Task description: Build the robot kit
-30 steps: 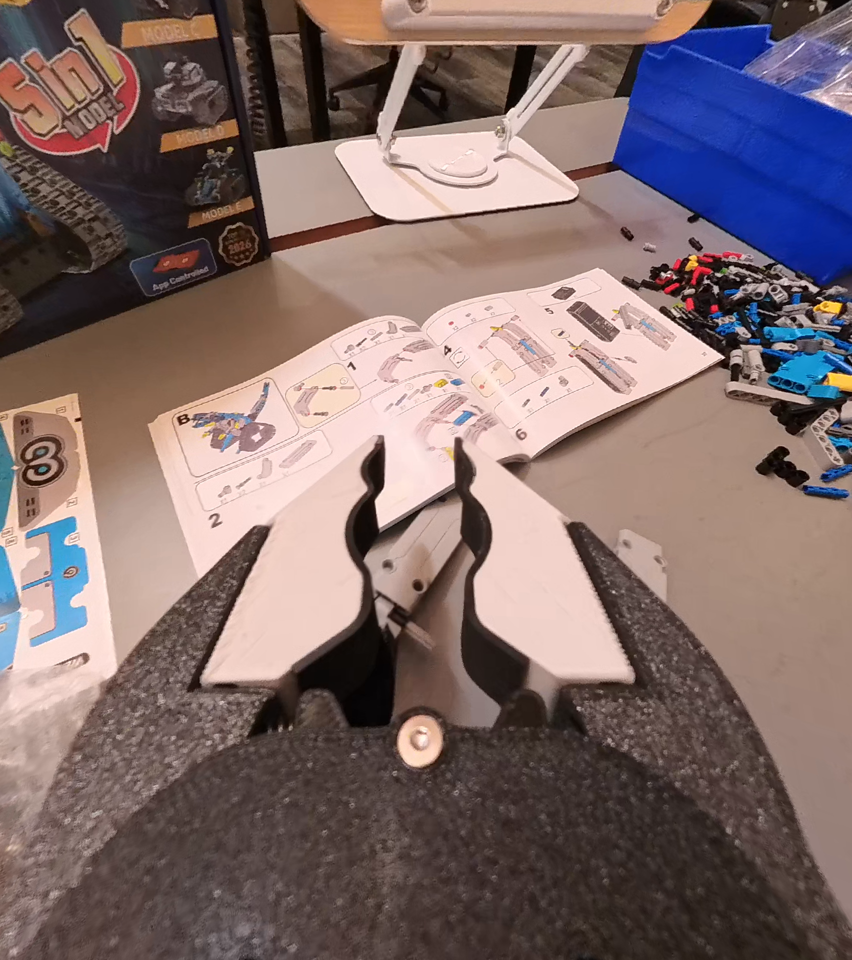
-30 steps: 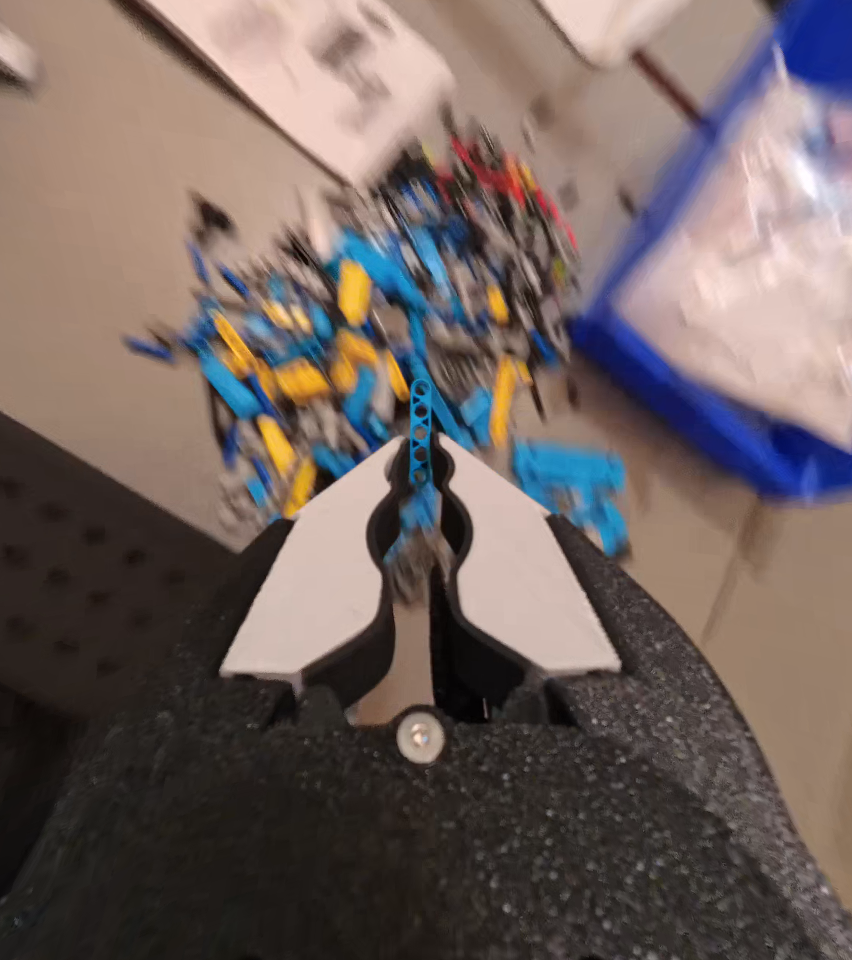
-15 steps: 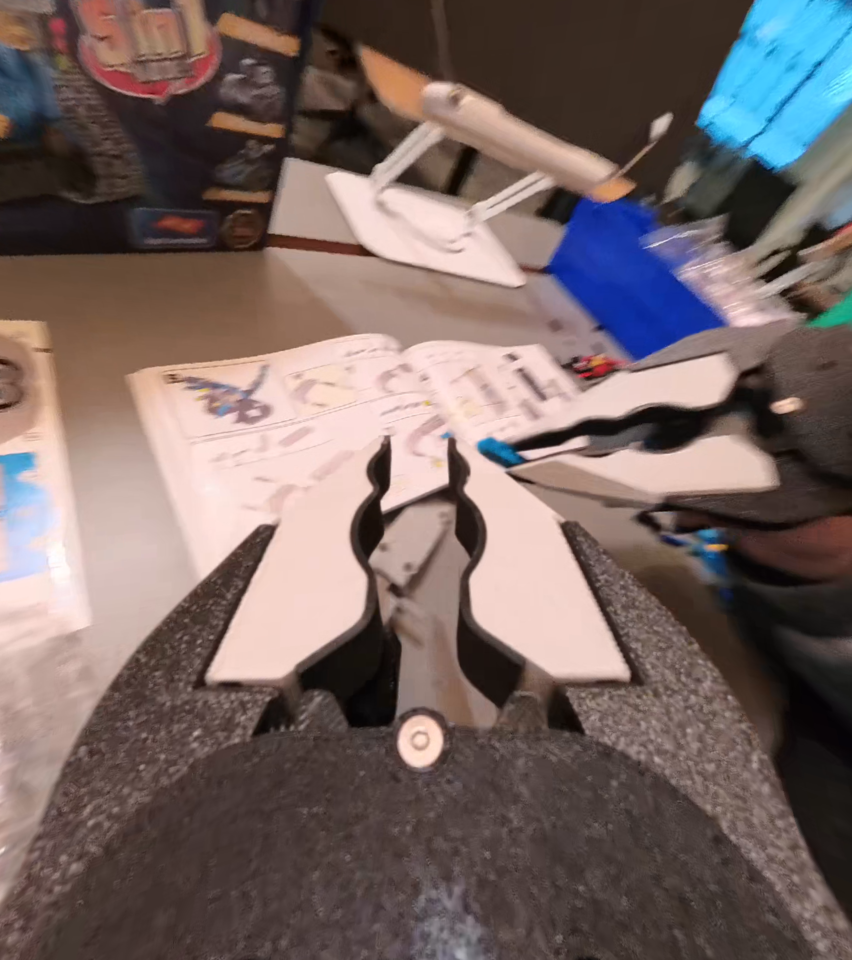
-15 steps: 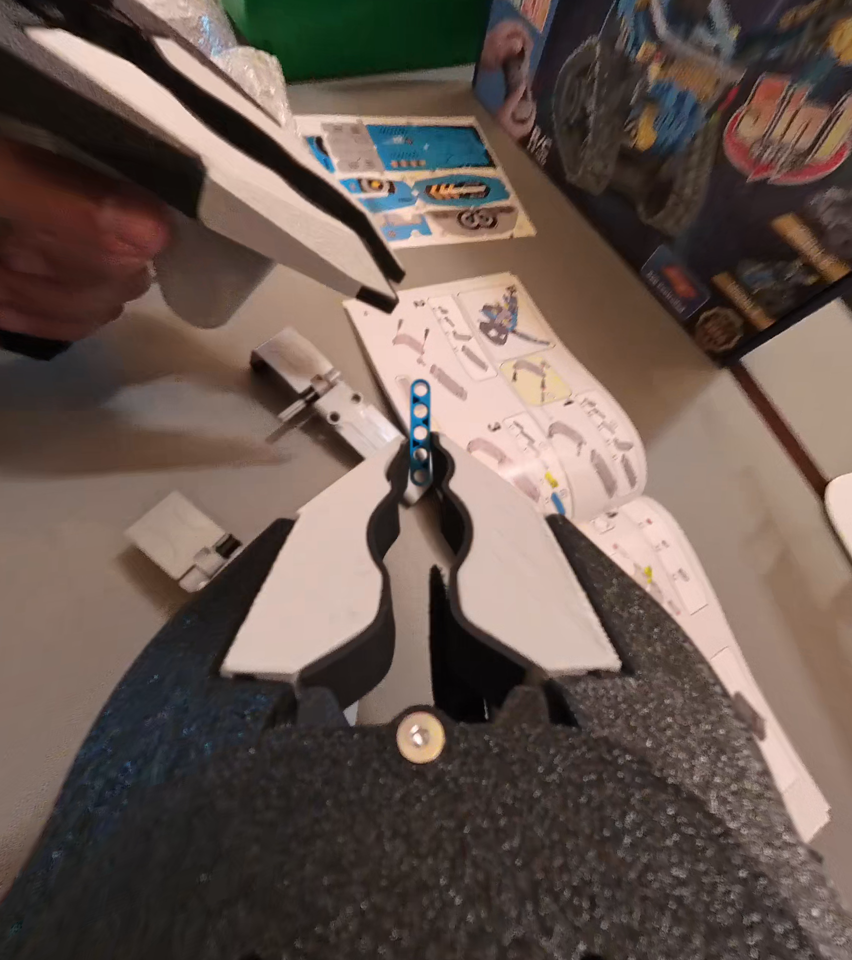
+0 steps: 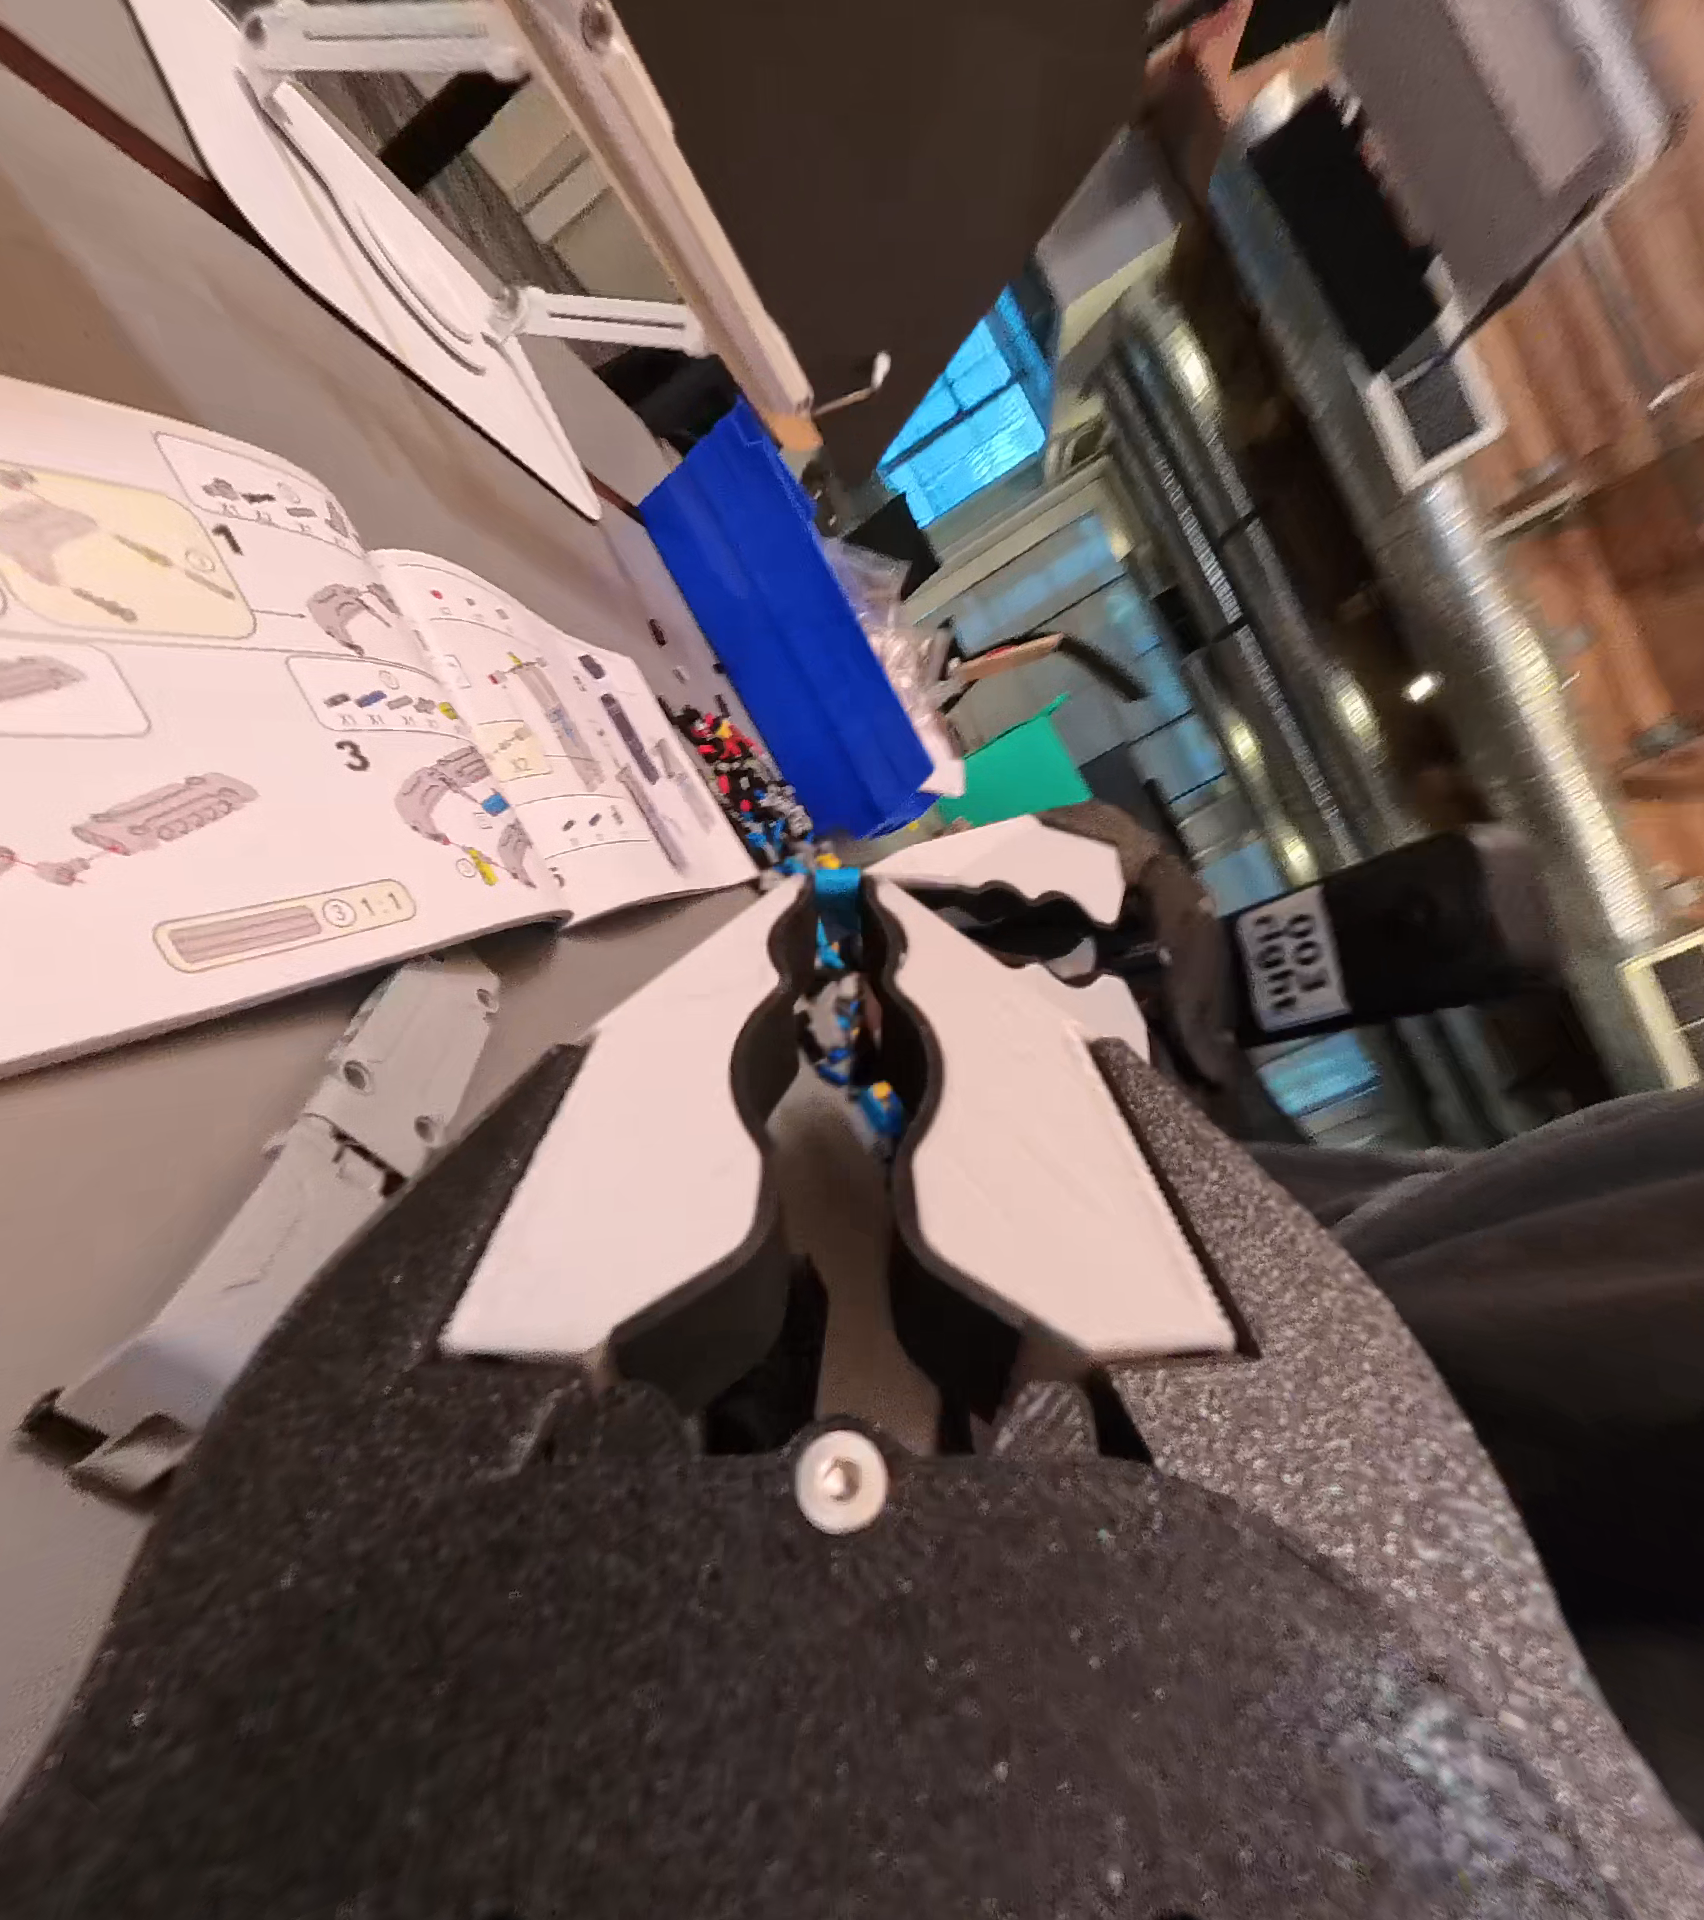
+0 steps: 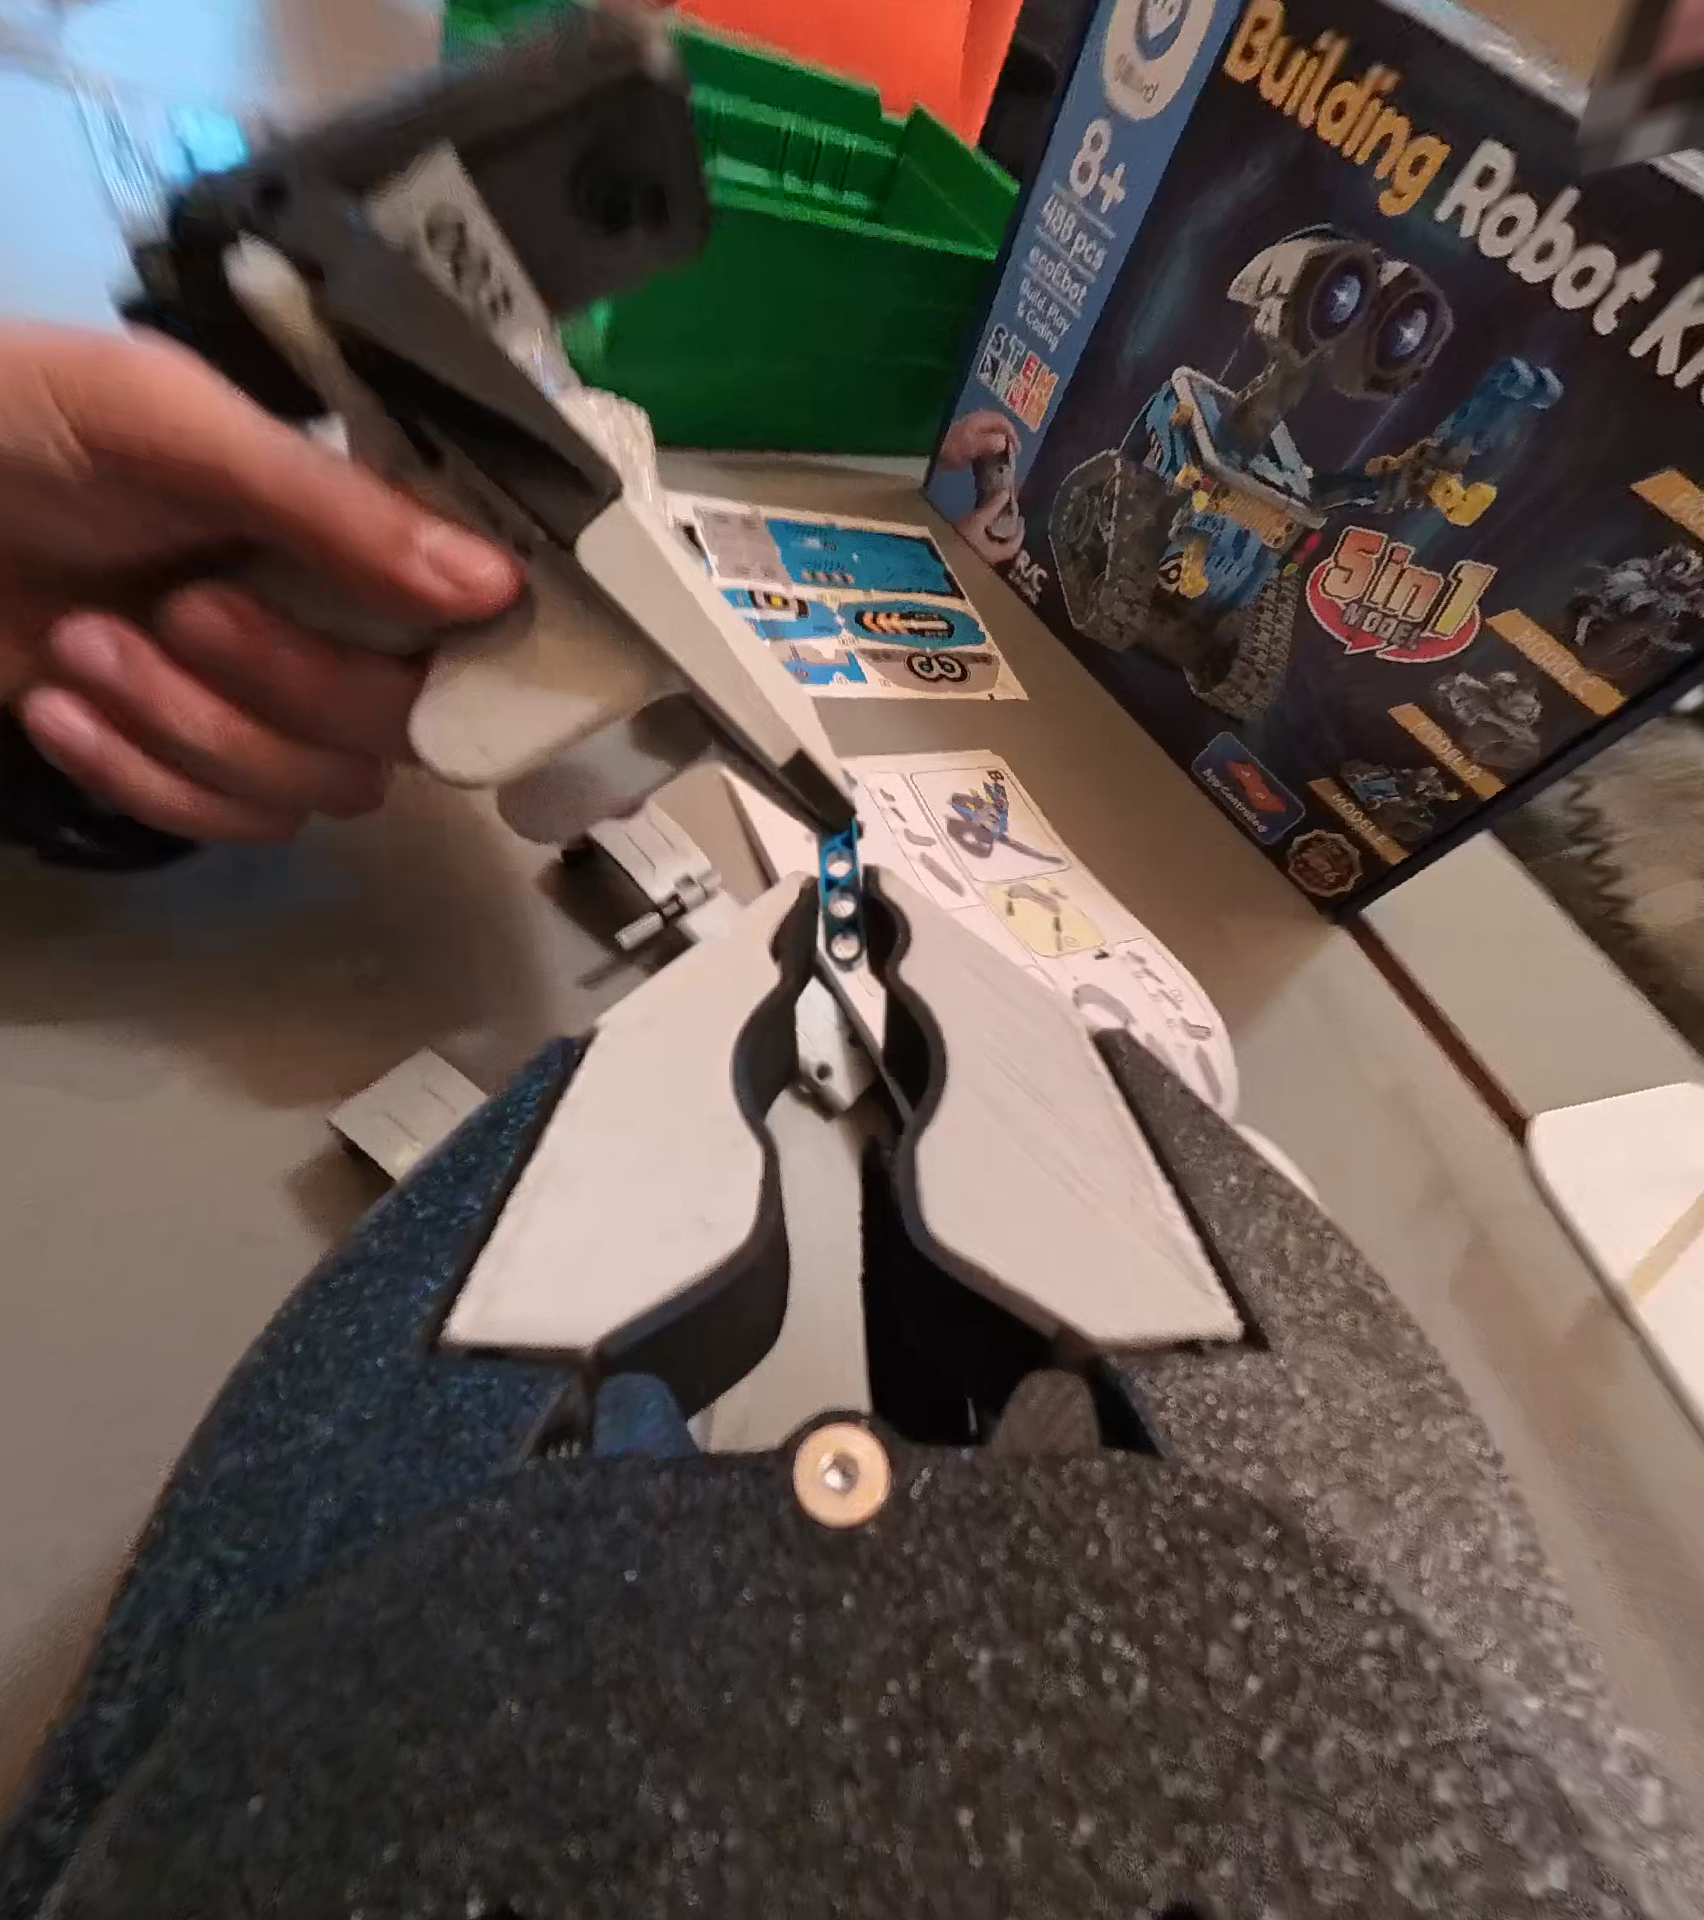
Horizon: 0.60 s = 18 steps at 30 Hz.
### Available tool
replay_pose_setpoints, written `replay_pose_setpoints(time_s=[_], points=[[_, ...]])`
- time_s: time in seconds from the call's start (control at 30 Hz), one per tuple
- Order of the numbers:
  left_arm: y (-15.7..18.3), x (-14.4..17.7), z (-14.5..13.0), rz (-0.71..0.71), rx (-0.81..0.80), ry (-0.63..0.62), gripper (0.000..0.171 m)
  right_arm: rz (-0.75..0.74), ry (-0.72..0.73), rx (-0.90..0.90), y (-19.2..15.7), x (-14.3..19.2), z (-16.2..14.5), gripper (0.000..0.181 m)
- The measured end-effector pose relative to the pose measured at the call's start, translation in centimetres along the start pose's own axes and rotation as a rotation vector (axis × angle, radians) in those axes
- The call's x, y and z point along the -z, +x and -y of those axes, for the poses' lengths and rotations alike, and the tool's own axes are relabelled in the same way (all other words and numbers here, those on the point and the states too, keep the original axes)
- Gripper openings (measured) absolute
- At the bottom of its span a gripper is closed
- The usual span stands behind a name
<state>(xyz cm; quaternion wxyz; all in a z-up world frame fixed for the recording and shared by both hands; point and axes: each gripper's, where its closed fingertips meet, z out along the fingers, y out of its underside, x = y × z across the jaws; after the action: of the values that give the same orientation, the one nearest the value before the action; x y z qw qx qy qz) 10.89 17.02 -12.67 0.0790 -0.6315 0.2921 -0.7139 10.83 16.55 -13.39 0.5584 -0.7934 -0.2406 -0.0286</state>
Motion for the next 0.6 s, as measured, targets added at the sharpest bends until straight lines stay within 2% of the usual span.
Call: replay_pose_setpoints(time_s=[0.1, 0.2, 0.6], points=[[-0.3, 0.6, 1.0, -0.056, 0.127, 0.069, 0.005, 0.076, 0.037, -0.173, 0.1, 0.4, -0.1, 0.02], [-0.6, 0.8, 1.1, -0.045, 0.136, 0.078, 0.006, 0.063, 0.073, -0.214, 1.1, 1.1, -0.1, 0.021], [0.0, -0.4, -0.9, -0.029, 0.067, -0.03, 0.006, 0.032, 0.001, -0.053, -0.5, 0.0, -0.9, 0.019]])
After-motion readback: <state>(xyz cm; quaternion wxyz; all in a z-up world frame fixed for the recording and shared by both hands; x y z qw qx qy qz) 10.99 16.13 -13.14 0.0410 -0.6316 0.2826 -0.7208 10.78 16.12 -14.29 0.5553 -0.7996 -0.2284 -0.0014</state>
